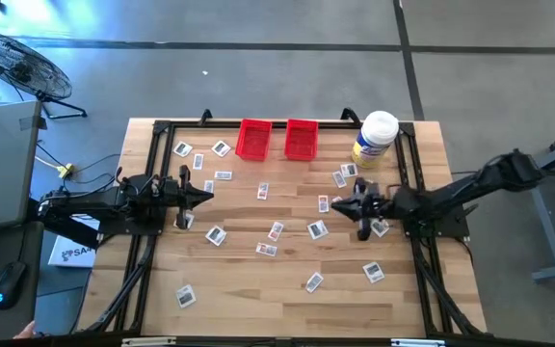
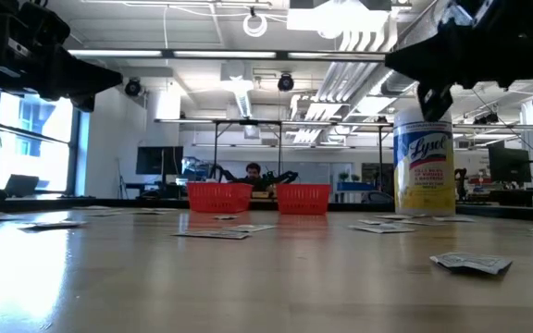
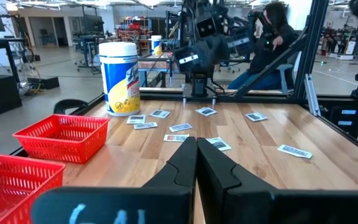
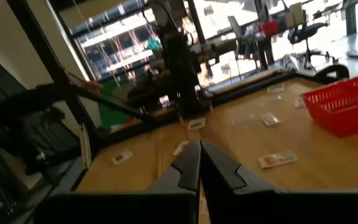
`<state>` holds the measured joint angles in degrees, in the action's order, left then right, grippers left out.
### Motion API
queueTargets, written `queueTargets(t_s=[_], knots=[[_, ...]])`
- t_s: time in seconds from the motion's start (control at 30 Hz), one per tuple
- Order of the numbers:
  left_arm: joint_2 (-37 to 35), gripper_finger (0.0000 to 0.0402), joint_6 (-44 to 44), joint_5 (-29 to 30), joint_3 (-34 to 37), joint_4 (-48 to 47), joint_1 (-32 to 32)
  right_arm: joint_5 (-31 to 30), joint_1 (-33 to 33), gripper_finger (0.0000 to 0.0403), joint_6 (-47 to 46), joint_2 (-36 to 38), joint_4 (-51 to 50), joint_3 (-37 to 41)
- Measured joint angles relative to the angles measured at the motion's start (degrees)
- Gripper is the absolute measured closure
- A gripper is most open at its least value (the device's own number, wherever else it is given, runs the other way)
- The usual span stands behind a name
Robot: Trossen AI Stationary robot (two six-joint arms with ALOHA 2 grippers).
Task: Pick & Place First Aid Supplies
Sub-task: Put the ointment pack into the right red bin
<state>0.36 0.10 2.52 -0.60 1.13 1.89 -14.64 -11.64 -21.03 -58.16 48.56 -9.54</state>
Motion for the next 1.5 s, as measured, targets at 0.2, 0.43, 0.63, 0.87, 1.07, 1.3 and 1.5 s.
queueTargets(t_s=[0.2,0.43,0.63,0.87,1.07,1.3,1.5], knots=[[0.0,0.0401,0.0,0.0,0.0,0.0,0.0,1.6,-0.3,0.0389,-0.4,-10.4,-19.4,-12.5],[0.0,0.0401,0.0,0.0,0.0,0.0,0.0,0.7,1.7,0.0338,-0.8,-17.3,-55.8,-26.7],[0.0,0.0401,0.0,0.0,0.0,0.0,0.0,2.0,3.6,0.0310,9.3,-22.1,-61.0,-29.1],[0.0,0.0401,0.0,0.0,0.0,0.0,0.0,4.6,8.3,0.0315,14.1,-26.9,-62.7,-29.0],[0.0,0.0401,0.0,0.0,0.0,0.0,0.0,7.1,11.3,0.0318,19.2,-29.0,-63.4,-29.0],[0.0,0.0401,0.0,0.0,0.0,0.0,0.0,8.2,12.4,0.0318,23.0,-29.3,-64.3,-29.0],[0.0,0.0401,0.0,0.0,0.0,0.0,0.0,7.9,12.4,0.0318,25.9,-29.3,-64.2,-29.0]])
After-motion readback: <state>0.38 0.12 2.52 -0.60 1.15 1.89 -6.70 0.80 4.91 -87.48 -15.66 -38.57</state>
